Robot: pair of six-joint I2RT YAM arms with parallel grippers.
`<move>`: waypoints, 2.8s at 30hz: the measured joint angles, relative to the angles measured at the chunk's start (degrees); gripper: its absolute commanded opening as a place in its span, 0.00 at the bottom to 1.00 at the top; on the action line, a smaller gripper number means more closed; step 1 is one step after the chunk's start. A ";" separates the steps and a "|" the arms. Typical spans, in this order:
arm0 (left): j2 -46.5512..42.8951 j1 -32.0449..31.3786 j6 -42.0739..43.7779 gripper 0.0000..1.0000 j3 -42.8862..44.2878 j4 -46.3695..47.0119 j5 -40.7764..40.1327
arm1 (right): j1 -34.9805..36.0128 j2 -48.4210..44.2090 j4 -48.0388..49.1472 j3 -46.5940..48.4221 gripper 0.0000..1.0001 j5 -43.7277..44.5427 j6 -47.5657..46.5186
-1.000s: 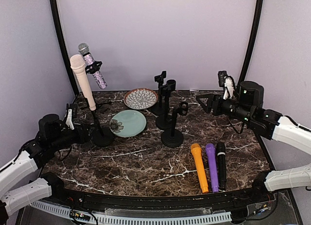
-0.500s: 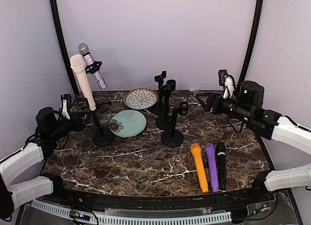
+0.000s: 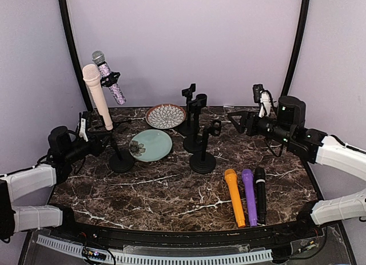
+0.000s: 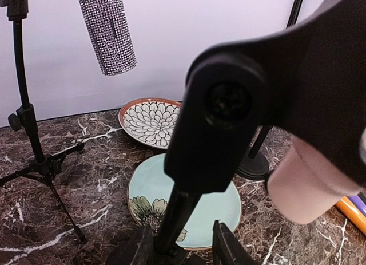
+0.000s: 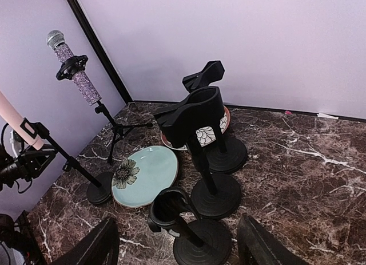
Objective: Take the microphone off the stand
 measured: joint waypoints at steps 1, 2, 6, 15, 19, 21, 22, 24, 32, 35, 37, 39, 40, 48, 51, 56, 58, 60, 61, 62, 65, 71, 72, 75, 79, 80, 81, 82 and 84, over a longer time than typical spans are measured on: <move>0.87 0.00 0.26 0.34 0.00 0.50 0.17 | 0.00 0.20 0.11 0.00 0.71 -0.02 0.04; 1.60 0.00 0.46 0.31 0.00 1.01 0.28 | 0.00 0.33 0.24 0.00 0.71 -0.04 0.11; 3.15 0.00 1.33 0.24 0.02 2.91 0.72 | 0.00 0.50 0.66 0.00 0.71 -0.13 0.28; 4.83 0.02 2.51 0.26 0.04 6.10 1.57 | 0.00 1.25 1.29 0.04 0.71 -0.42 0.48; 6.19 0.00 3.39 0.29 0.35 6.86 1.36 | 0.00 2.14 1.22 0.57 0.70 -0.83 0.68; 7.21 0.00 3.87 0.26 0.57 7.08 1.27 | 0.00 2.51 1.31 1.11 0.70 -0.96 1.09; 7.65 0.00 4.04 0.25 0.61 7.30 1.27 | 0.02 2.58 1.40 1.22 0.70 -1.03 1.22; 8.63 0.00 4.42 0.19 0.72 7.78 1.33 | 0.02 2.62 1.55 1.40 0.70 -1.11 1.57; 7.89 0.35 7.02 0.01 1.22 6.80 1.09 | 0.11 2.56 1.57 2.08 0.71 -1.03 1.31; 5.51 -0.13 6.99 0.00 1.09 4.42 0.87 | 0.13 2.51 1.42 2.91 0.71 -0.96 0.48; 3.61 -1.29 7.39 0.00 1.03 2.93 0.13 | 0.13 2.45 1.38 3.37 0.71 -0.85 -0.24; 1.31 -3.63 8.11 0.00 0.83 1.27 -1.05 | 0.13 2.45 1.31 3.78 0.71 -0.79 -0.94; 0.37 -4.57 8.15 0.00 0.70 0.68 -1.33 | 0.13 2.45 1.29 3.93 0.71 -0.79 -1.31; -6.03 -14.75 8.44 0.00 0.33 -5.03 -5.20 | 0.17 2.45 1.51 4.28 0.73 -2.03 -3.69; -6.19 -18.91 8.41 0.00 0.33 -6.05 -5.86 | 0.24 2.45 2.38 4.28 0.74 -4.22 -4.55; -5.01 -24.41 8.41 0.00 0.57 -6.54 -7.72 | 2.03 2.45 5.40 4.33 0.77 -6.82 -5.88; -3.02 -26.73 8.41 0.00 1.40 -6.29 -9.29 | 3.48 2.51 6.64 4.57 0.78 -7.13 -6.23; -0.17 -29.03 8.37 0.00 2.40 -5.03 -10.99 | 5.27 2.99 8.02 5.33 0.78 -7.15 -6.47; 1.44 -30.16 8.24 0.00 2.93 -4.07 -11.89 | 6.25 3.52 8.76 6.01 0.79 -6.99 -6.64; 3.28 -31.41 8.07 0.00 3.65 -3.06 -12.79 | 7.32 4.15 9.29 6.75 0.79 -6.56 -6.82; 8.55 -34.53 7.63 0.00 6.05 0.31 -14.88 | 10.56 6.25 11.13 8.57 0.80 -4.33 -7.28; 17.70 -38.82 7.30 0.00 10.19 7.30 -18.67 | 17.35 11.63 13.73 10.47 0.81 2.64 -7.96; 18.67 -39.30 7.26 0.00 10.58 8.13 -19.21 | 18.51 12.68 13.92 10.71 0.82 4.02 -8.07; 21.09 -40.30 7.19 0.00 11.17 10.75 -20.68 | 21.40 15.54 14.43 11.10 0.82 6.93 -8.61; 23.93 -40.98 7.26 0.00 11.89 12.37 -22.21 | 25.24 18.69 14.78 12.07 0.83 10.86 -10.08; 24.50 -41.09 7.28 0.00 11.93 13.14 -22.53 | 26.16 19.43 14.86 12.39 0.84 11.52 -10.54; 24.81 -41.20 7.32 0.00 12.11 13.51 -22.91 | 27.04 20.00 15.04 12.66 0.84 12.28 -10.91; 25.03 -41.24 7.34 0.00 12.24 13.70 -23.10 | 27.61 20.41 15.23 12.81 0.84 12.70 -11.21; 25.75 -41.33 7.39 0.00 12.57 14.12 -23.50 | 28.63 21.77 15.54 13.75 0.84 13.68 -11.82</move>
